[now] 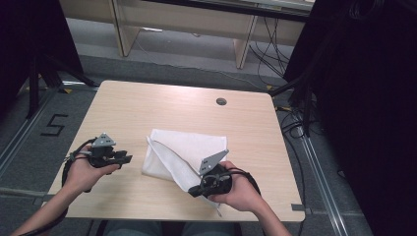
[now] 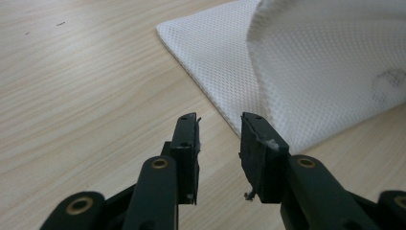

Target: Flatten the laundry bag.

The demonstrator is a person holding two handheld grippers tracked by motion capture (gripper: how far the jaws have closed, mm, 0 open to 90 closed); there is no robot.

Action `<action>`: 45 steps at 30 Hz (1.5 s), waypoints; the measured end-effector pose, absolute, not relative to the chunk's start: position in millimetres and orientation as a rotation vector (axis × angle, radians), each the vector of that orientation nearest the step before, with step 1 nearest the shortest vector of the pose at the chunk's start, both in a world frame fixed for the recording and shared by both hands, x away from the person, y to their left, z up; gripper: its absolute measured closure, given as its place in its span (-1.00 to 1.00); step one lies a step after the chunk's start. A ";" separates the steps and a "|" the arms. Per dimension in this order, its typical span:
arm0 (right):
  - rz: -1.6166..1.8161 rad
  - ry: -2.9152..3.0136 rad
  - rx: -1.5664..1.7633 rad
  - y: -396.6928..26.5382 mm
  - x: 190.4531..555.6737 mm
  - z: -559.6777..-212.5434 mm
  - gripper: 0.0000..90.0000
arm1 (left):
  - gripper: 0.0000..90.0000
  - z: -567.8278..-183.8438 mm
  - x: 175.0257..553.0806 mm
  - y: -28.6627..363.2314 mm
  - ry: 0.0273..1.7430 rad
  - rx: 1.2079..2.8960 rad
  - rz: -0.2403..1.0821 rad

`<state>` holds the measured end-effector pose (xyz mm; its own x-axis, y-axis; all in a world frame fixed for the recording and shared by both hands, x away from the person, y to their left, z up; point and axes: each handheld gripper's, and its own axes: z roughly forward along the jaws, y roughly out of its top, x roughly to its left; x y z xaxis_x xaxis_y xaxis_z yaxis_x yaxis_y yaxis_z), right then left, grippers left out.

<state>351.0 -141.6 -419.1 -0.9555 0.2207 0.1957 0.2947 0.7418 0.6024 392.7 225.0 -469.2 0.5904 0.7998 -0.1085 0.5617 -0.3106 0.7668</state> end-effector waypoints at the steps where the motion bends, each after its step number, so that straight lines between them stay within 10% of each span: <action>1: -1.006 -2.827 -0.420 -141.6 351.0 -419.1 1.00 | 0.49 -469.2 392.7 225.0 1.081 2.011 0.374; 45: -0.725 -2.789 -0.668 -157.3 343.2 -472.6 0.99 | 0.18 -473.7 379.8 179.6 0.846 2.121 0.376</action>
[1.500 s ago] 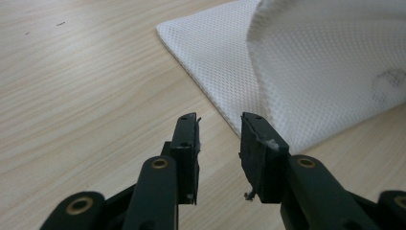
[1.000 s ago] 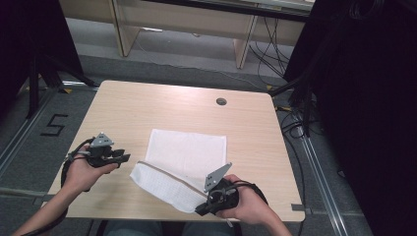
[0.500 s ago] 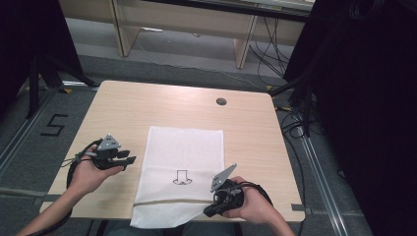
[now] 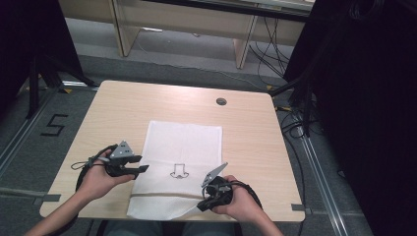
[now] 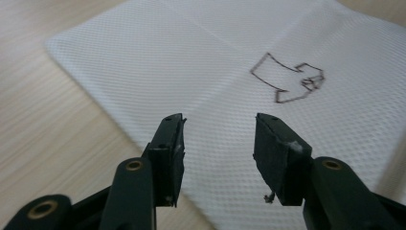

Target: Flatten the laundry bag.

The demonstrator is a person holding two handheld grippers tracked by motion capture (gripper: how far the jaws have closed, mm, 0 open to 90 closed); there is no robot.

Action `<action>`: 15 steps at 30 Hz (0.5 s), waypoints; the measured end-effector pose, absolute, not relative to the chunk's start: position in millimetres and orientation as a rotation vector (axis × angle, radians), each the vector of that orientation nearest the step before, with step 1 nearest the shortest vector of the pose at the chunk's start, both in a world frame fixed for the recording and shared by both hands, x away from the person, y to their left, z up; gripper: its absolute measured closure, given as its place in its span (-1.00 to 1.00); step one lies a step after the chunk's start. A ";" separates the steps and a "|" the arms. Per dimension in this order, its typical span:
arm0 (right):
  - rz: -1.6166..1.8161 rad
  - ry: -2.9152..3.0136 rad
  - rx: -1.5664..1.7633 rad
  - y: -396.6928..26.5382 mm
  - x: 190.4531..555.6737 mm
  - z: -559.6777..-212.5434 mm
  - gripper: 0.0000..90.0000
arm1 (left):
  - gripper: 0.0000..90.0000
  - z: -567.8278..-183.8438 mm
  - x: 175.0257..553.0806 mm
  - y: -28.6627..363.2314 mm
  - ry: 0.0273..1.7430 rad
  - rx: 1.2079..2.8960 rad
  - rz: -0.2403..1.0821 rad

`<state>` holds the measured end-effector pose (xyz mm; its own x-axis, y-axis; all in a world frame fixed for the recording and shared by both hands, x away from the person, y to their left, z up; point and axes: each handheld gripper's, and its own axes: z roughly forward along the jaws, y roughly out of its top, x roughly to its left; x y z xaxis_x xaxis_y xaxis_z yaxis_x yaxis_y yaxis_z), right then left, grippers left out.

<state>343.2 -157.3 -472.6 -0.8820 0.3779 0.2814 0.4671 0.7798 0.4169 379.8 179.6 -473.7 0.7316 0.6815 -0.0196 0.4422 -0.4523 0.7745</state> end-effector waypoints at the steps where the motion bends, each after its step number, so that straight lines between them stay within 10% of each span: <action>1: -0.729 -2.788 -0.676 -155.5 344.0 -473.7 0.99 | 0.17 -474.0 377.9 177.0 0.832 2.129 0.365; 15: -0.821 -2.774 -0.863 -144.3 355.1 -476.8 0.80 | 0.02 -479.7 366.4 162.8 0.773 2.169 0.301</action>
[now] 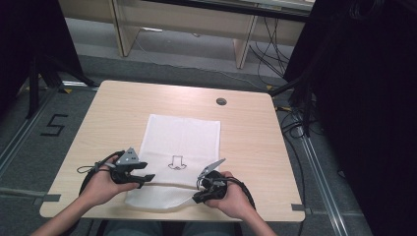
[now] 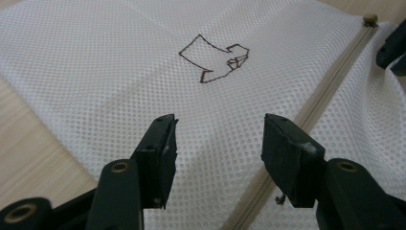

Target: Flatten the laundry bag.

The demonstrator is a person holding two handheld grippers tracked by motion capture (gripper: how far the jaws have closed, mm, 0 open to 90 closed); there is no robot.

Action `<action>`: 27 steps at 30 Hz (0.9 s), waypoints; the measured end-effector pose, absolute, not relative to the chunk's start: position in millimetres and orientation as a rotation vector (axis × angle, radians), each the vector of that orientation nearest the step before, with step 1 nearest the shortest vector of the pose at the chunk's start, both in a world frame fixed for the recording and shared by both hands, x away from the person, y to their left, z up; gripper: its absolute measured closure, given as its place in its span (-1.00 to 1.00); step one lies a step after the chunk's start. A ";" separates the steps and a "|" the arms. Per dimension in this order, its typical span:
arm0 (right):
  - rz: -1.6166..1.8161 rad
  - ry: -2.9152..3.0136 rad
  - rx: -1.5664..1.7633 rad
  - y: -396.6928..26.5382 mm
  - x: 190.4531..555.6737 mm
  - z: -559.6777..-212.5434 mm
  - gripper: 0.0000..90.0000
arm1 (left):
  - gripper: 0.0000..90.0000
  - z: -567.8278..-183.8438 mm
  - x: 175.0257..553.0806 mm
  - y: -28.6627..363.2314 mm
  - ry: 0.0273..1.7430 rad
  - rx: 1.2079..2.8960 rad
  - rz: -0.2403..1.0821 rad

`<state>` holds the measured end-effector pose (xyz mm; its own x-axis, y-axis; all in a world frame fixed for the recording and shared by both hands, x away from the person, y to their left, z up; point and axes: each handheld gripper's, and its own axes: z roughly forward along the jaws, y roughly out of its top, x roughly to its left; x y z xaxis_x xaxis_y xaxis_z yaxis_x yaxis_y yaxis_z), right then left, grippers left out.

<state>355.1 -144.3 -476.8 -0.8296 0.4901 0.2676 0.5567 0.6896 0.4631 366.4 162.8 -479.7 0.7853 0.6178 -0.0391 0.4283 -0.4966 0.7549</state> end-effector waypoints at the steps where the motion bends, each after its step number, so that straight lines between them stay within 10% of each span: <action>1: -0.829 -2.769 -0.874 -145.3 354.3 -475.4 0.75 | 0.04 -480.6 364.9 161.7 0.764 2.174 0.297; 8: -1.069 -2.749 -1.006 -170.6 354.3 -450.6 0.47 | 0.14 -483.5 354.0 160.8 0.735 2.196 0.277; 16: -0.841 -2.853 -1.221 -196.9 354.7 -458.5 1.00 | 0.48 -489.0 348.1 160.6 0.699 2.281 0.283; 27: -0.701 -2.866 -1.210 -187.0 359.3 -474.7 1.00 | 0.55 -502.2 348.8 153.7 0.697 2.372 0.279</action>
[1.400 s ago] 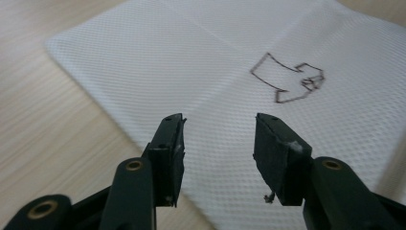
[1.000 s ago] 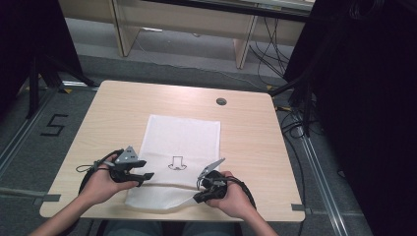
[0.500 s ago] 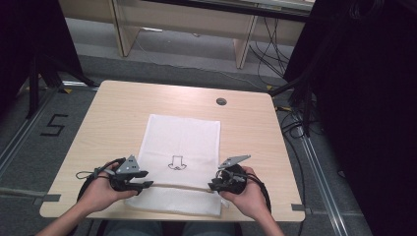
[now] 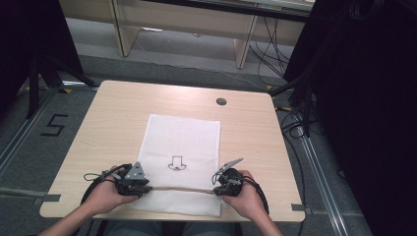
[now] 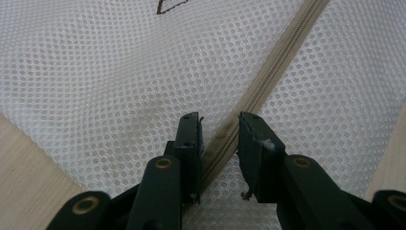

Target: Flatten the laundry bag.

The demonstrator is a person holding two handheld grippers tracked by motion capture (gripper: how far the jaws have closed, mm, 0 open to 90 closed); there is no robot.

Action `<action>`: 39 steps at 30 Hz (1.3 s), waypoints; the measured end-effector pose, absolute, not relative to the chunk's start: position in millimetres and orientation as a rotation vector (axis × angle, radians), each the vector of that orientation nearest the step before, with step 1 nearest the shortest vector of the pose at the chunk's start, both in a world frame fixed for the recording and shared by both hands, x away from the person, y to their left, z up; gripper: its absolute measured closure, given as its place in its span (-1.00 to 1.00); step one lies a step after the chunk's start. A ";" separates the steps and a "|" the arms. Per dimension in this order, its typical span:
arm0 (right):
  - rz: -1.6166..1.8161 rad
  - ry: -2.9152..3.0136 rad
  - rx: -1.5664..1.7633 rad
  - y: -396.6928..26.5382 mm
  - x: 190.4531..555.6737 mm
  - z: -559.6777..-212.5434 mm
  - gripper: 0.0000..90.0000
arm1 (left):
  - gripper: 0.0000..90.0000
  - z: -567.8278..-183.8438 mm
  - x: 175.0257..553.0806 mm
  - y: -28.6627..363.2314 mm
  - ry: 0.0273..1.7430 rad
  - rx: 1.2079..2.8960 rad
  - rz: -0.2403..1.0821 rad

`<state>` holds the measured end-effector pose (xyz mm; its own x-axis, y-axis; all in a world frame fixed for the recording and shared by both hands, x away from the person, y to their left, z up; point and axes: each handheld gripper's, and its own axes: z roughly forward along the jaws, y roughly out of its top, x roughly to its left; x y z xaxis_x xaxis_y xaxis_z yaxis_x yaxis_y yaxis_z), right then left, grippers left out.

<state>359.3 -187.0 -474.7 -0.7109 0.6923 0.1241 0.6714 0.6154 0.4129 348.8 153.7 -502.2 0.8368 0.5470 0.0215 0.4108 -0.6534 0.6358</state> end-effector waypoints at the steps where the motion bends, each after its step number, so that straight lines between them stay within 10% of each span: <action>1: 0.680 2.781 1.174 -187.0 359.3 -474.7 1.00 | 0.55 -502.0 349.6 154.4 0.685 2.382 0.269; 17: 0.636 2.778 1.161 -183.9 368.0 -481.5 0.99 | 0.51 -504.8 352.2 154.1 0.710 2.359 0.294; 39: 0.884 2.538 1.275 -215.2 362.0 -466.3 0.49 | -0.01 -496.6 359.1 153.5 0.737 2.175 0.270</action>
